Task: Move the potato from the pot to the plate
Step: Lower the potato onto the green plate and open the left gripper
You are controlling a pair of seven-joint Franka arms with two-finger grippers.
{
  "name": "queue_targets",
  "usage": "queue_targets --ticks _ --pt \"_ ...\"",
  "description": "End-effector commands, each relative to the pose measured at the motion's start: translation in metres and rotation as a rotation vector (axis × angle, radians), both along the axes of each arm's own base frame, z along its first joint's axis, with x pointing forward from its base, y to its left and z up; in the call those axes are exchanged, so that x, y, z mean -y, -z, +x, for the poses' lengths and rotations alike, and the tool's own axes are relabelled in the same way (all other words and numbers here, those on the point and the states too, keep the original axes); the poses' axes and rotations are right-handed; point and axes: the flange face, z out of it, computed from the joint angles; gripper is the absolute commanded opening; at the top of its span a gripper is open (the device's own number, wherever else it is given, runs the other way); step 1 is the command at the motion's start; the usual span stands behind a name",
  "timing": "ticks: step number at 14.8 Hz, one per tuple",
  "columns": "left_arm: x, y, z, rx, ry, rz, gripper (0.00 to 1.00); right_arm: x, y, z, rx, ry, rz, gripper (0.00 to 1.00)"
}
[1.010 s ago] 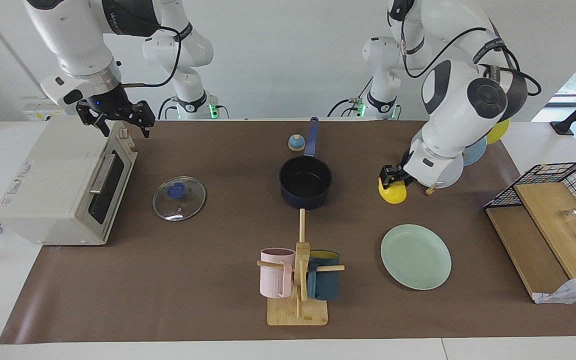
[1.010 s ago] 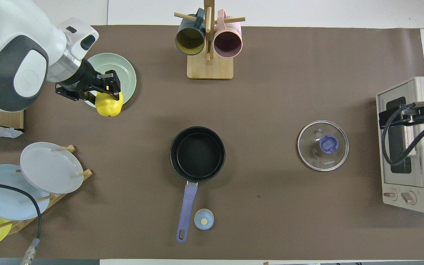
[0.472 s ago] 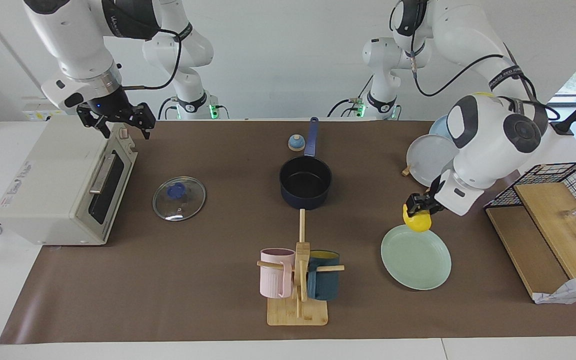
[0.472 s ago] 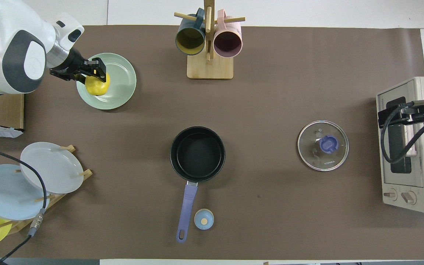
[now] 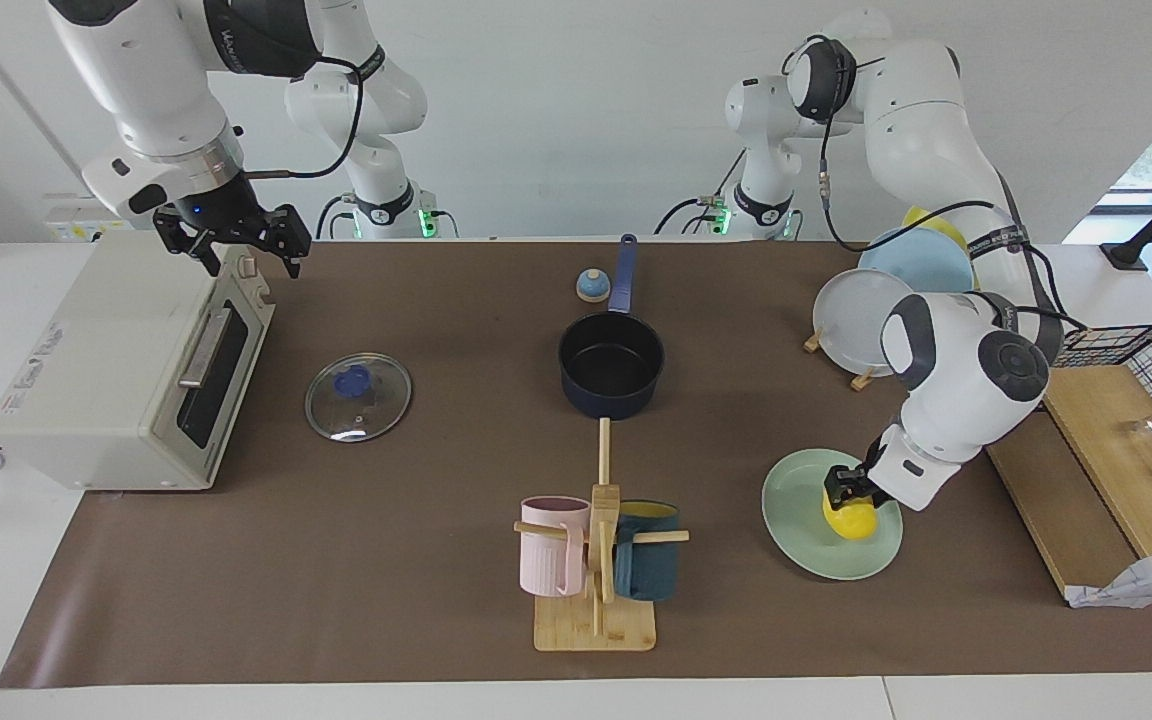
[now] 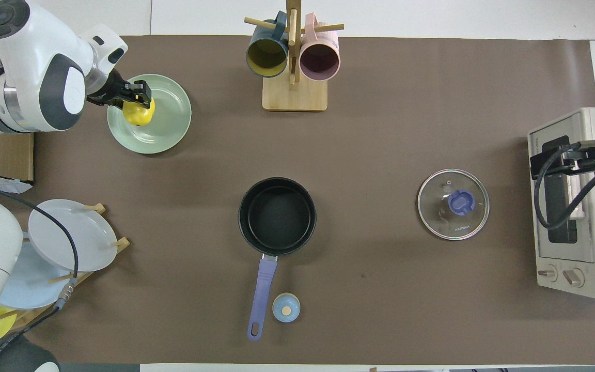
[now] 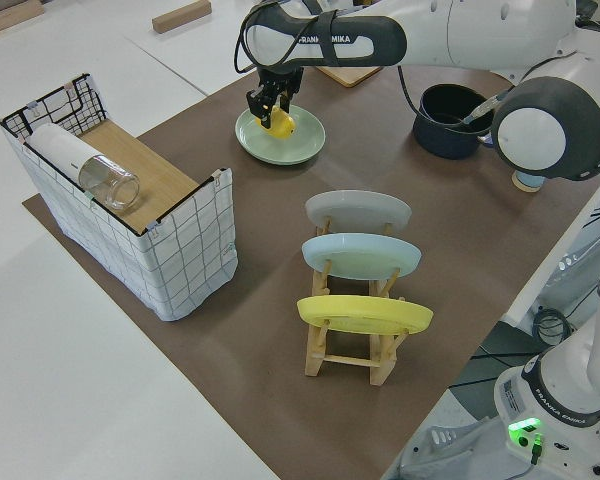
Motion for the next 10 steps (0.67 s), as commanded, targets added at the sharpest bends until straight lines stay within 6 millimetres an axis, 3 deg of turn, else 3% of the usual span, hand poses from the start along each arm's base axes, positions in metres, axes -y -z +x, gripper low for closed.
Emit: queue_targets --ticks 1,2,3,4,5,6,8,10 --pt "-0.001 0.012 -0.004 0.032 0.02 0.011 0.0 0.004 -0.004 0.001 0.006 0.015 0.012 1.0" --pt "0.0 0.014 -0.005 0.031 0.033 0.01 0.0 0.006 -0.004 0.001 0.006 0.018 0.014 1.0" --pt "-0.001 0.013 -0.006 0.028 0.038 0.011 0.09 0.009 -0.004 0.001 0.006 0.025 0.015 1.0" --pt "0.001 0.014 -0.007 0.024 0.043 0.012 0.33 0.011 -0.004 0.001 0.011 0.029 0.02 1.0" --pt "0.002 0.011 -0.006 0.021 0.044 0.013 0.76 0.012 -0.005 0.002 0.022 0.031 0.02 1.0" --pt "0.0 0.008 -0.006 0.012 0.043 0.015 1.0 0.013 -0.005 0.003 0.03 0.036 0.02 1.0" --pt "-0.004 -0.026 -0.009 0.007 0.041 0.016 1.0 0.021 -0.005 0.004 0.028 0.051 0.02 1.0" --pt "-0.007 -0.086 -0.022 0.037 0.039 0.008 1.0 0.021 -0.004 0.003 0.024 0.05 0.021 1.0"
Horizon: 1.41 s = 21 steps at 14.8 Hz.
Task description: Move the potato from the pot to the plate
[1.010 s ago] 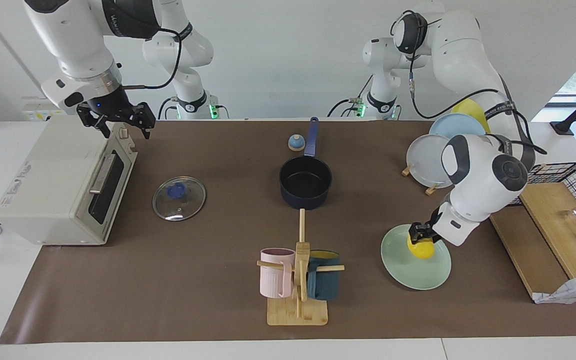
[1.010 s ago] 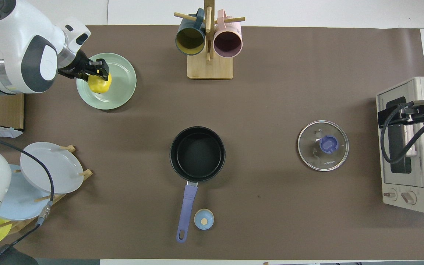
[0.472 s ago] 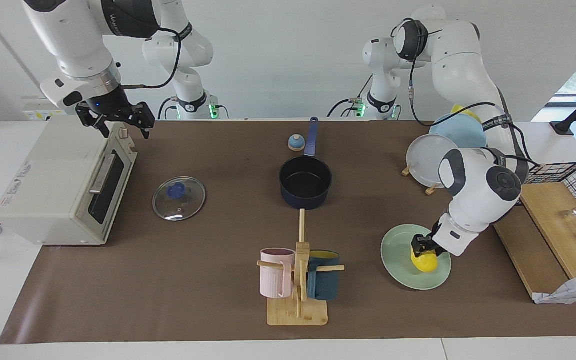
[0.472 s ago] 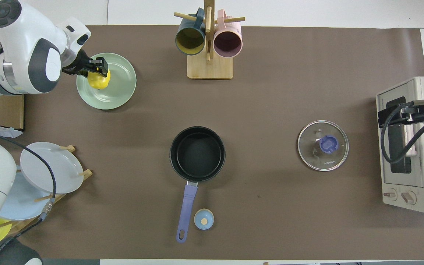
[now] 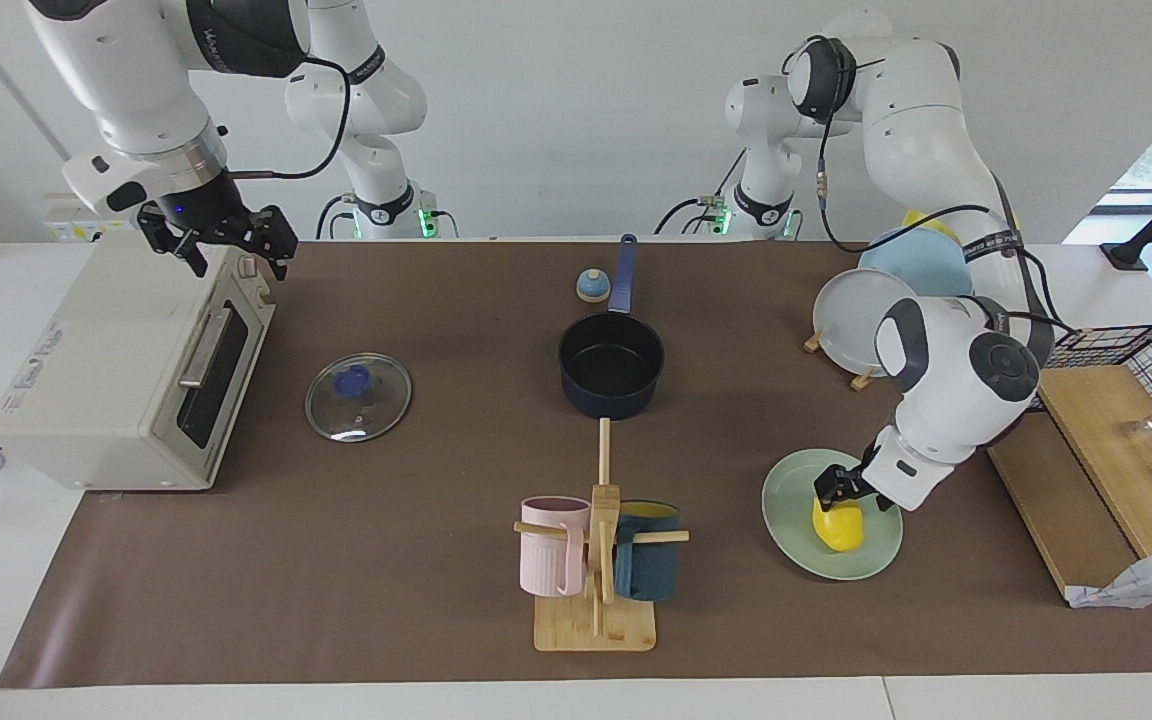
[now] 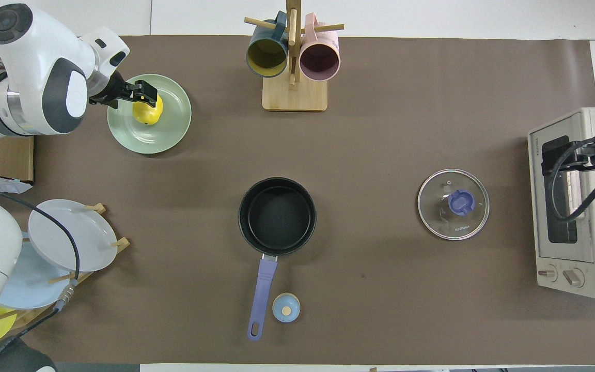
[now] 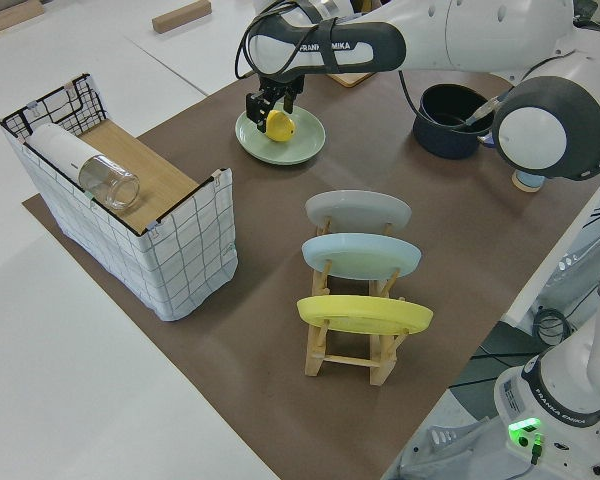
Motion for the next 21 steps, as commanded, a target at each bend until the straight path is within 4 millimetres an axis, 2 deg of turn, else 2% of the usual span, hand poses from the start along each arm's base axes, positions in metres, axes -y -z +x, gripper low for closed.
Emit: queue_targets --ticks 1,6,9,12,14,16,19,21 --pt "-0.007 -0.089 -0.027 0.021 -0.001 0.007 1.0 0.002 -0.002 0.001 0.009 0.015 0.018 1.0" --pt "-0.04 -0.205 -0.091 -0.012 -0.054 0.026 1.0 0.002 -0.001 0.001 0.002 0.014 0.018 1.0" --pt "-0.055 -0.247 -0.135 -0.067 -0.059 0.028 1.0 0.002 -0.001 0.001 0.004 0.015 0.017 1.0" --pt "-0.06 -0.254 -0.181 -0.106 -0.057 0.026 1.0 0.001 -0.001 0.001 0.004 0.012 0.017 1.0" --pt "-0.061 -0.242 -0.199 -0.129 -0.056 0.026 1.0 0.001 -0.001 0.001 0.005 0.012 0.017 1.0" --pt "-0.057 -0.233 -0.202 -0.127 -0.045 0.026 1.0 0.0 -0.002 0.001 0.007 0.01 0.017 1.0" --pt "-0.057 -0.234 -0.197 -0.106 -0.029 0.062 1.0 0.0 -0.002 0.001 0.007 0.009 0.017 1.0" --pt "-0.055 -0.25 -0.19 -0.092 -0.023 0.066 1.0 -0.001 -0.002 0.0 0.005 0.007 0.017 1.0"
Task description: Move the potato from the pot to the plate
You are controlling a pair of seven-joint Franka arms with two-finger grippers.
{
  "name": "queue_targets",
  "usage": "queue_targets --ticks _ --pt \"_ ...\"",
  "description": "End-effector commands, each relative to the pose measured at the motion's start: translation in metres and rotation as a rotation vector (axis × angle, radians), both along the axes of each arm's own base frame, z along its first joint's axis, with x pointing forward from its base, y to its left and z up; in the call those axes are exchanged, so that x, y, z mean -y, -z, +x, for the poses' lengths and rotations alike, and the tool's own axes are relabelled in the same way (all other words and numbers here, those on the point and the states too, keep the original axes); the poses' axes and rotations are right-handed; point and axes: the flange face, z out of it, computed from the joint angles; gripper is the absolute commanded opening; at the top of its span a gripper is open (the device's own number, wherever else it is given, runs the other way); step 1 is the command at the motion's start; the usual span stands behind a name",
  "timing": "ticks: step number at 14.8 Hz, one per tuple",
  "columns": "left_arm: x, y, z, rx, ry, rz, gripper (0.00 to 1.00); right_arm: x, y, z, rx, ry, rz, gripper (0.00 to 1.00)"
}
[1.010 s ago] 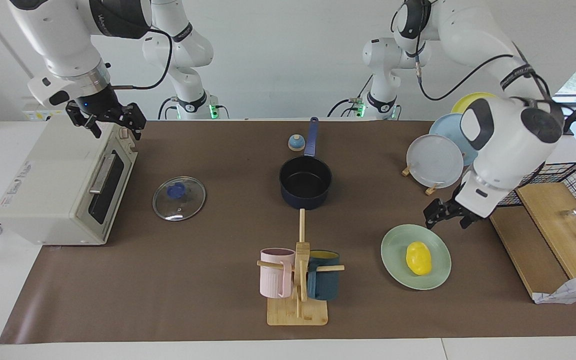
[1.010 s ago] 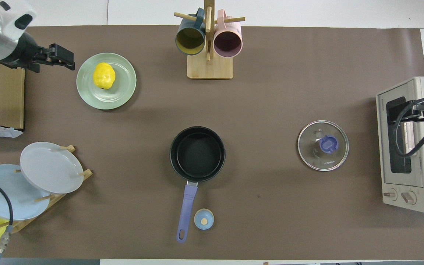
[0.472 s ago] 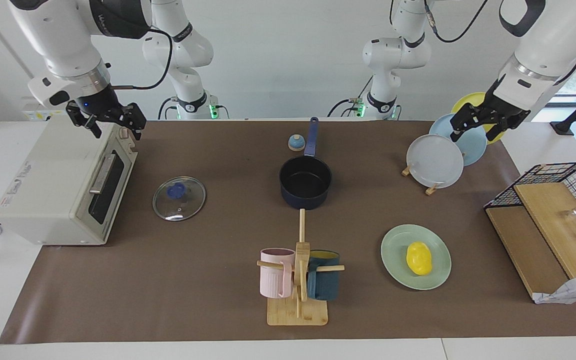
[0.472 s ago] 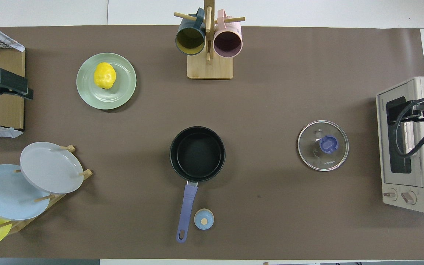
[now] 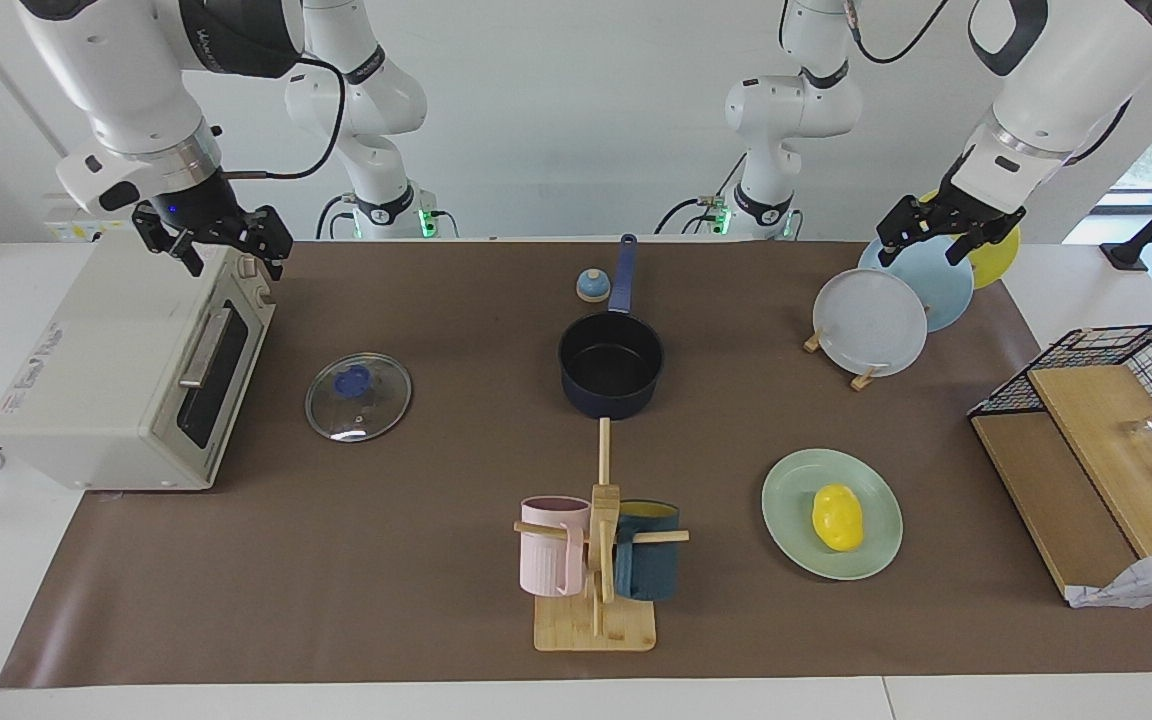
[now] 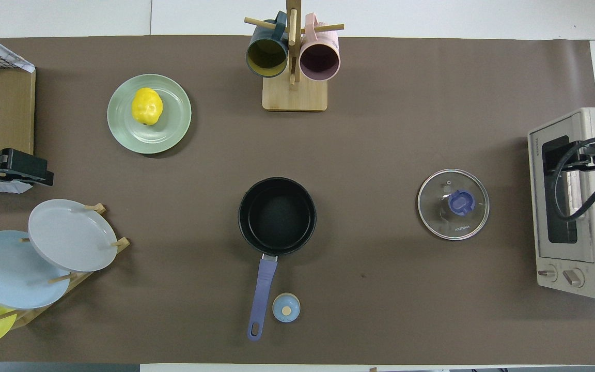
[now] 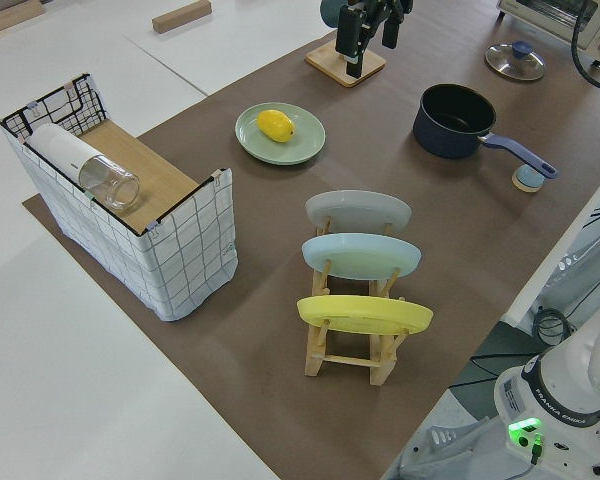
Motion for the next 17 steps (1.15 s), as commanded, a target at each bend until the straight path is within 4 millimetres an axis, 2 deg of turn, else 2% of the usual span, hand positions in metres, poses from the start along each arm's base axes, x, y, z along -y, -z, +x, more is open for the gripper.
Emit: queue_targets --ticks 1,3,7,17 --pt "-0.002 -0.019 0.004 0.033 0.014 0.026 1.0 -0.002 -0.003 0.001 0.007 0.003 0.015 1.0" --pt "-0.004 -0.022 0.006 0.045 0.009 0.026 1.0 -0.002 -0.003 0.0 0.007 0.003 0.015 1.0" --pt "-0.005 -0.014 0.003 0.028 0.007 0.025 1.0 -0.003 -0.003 0.0 0.005 0.002 0.015 1.0" --pt "-0.002 -0.012 -0.001 0.01 0.012 0.024 1.0 -0.003 -0.004 -0.001 0.007 0.002 0.015 1.0"
